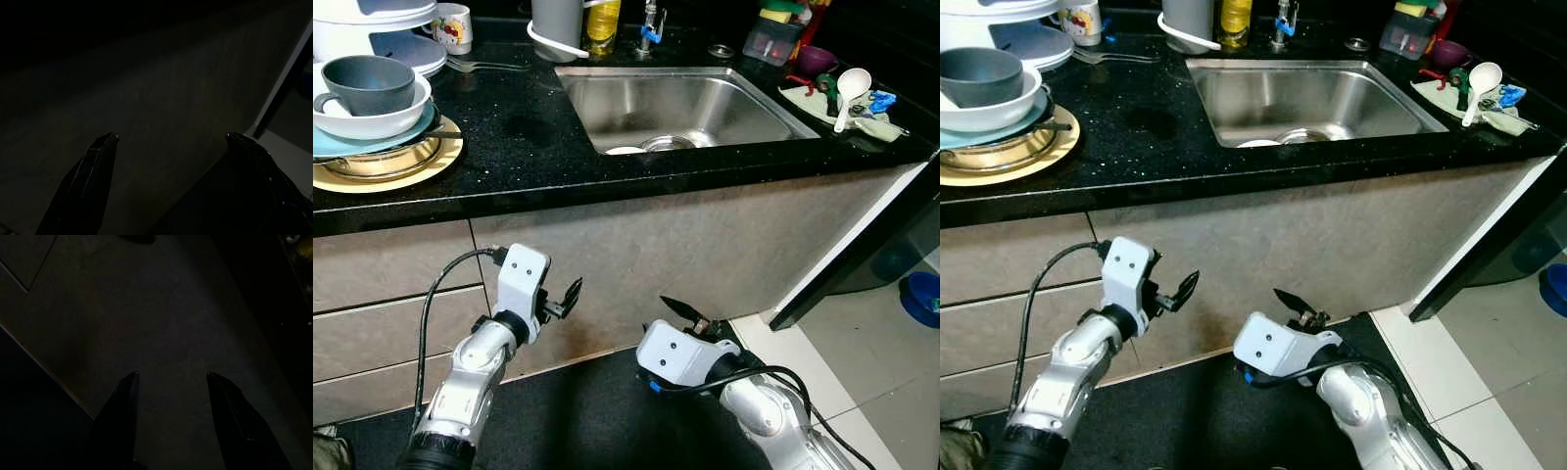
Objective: Kitchen organization
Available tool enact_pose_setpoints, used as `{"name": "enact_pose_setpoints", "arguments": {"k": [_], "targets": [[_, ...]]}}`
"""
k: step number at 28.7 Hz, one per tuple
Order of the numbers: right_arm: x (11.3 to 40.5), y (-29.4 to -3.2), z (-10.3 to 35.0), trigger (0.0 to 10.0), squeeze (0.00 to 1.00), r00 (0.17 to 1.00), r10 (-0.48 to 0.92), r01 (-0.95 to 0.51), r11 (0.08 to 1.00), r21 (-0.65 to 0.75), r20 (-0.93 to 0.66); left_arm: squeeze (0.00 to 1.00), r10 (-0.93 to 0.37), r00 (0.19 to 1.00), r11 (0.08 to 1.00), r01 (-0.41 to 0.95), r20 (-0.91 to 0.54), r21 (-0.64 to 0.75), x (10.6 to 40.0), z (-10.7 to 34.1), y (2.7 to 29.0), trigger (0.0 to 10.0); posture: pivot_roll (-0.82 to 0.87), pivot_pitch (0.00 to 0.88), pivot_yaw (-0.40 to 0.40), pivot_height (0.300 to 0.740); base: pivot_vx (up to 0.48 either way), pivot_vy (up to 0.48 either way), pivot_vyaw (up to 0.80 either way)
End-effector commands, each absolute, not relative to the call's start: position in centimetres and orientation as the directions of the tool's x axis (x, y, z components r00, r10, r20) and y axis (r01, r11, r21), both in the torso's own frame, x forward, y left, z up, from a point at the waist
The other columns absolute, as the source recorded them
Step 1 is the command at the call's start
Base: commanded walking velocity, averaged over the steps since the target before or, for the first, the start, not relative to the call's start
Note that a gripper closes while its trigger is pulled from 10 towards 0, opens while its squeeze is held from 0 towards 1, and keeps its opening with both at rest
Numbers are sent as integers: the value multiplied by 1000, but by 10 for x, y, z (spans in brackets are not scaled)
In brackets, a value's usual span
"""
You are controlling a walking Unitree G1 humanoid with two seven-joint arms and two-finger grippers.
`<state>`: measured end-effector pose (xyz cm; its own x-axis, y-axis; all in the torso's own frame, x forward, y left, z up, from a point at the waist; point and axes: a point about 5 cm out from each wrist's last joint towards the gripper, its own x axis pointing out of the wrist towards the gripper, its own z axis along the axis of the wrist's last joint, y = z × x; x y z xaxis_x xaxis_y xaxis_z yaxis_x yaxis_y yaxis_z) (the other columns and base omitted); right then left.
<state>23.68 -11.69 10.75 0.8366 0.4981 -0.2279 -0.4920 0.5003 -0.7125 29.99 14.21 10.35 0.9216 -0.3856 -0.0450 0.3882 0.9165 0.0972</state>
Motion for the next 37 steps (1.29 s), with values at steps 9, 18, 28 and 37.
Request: {"name": "enact_pose_setpoints", "arguments": {"k": [9, 18, 28, 37], "targets": [[238, -124, 108, 10000, 0, 839, 494, -492, 507, -708, -229, 0, -398, 916, 912, 400, -41, 91, 299, 102, 135, 10000, 41, 30, -133, 740, 0, 0, 0], [237, -124, 109, 10000, 0, 837, 499, -493, 506, -707, -227, 0, -388, 921, 917, 389, -37, 87, 297, 101, 137, 10000, 32, 35, -134, 740, 0, 0, 0], [238, -123, 109, 10000, 0, 836, 501, -494, 508, -706, -224, 0, -398, 917, 913, 399, -31, 88, 300, 103, 133, 10000, 35, 39, -127, 740, 0, 0, 0], [237, -120, 109, 10000, 0, 834, 506, -495, 506, -706, -222, 0, -381, 924, 920, 381, -10, 92, 300, 109, 139, 10000, 53, 48, -138, 740, 0, 0, 0]]}}
